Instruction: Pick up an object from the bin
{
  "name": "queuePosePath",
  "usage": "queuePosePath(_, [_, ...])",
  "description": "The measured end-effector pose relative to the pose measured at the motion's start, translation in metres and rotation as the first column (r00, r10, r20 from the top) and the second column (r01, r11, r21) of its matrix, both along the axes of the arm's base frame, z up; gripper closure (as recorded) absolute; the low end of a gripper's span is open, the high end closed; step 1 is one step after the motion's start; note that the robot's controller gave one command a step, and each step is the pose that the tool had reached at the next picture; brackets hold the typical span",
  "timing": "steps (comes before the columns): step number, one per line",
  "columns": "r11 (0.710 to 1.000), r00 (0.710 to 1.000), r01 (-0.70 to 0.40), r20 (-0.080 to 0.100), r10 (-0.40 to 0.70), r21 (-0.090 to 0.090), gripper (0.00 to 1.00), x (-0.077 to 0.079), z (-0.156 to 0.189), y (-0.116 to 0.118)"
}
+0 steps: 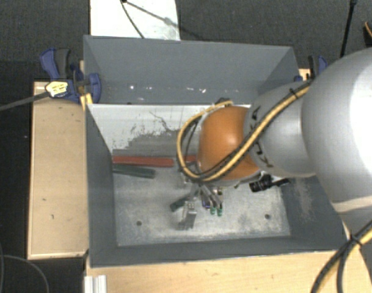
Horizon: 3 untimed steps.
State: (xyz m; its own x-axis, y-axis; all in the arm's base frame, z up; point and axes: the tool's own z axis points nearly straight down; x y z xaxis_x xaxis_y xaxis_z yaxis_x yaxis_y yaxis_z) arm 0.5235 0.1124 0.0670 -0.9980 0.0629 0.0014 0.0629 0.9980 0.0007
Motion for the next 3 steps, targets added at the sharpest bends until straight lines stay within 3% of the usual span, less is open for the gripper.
queuePosePath(2, [1.000,1.000,0.028,0.002,-0.028,0.001,0.00,0.0007,0.0007,0.0002])
queuePosePath(3, [1.000,1.000,0.029,0.003,-0.029,0.001,1.00,0.0008,0.0012,0.0004])
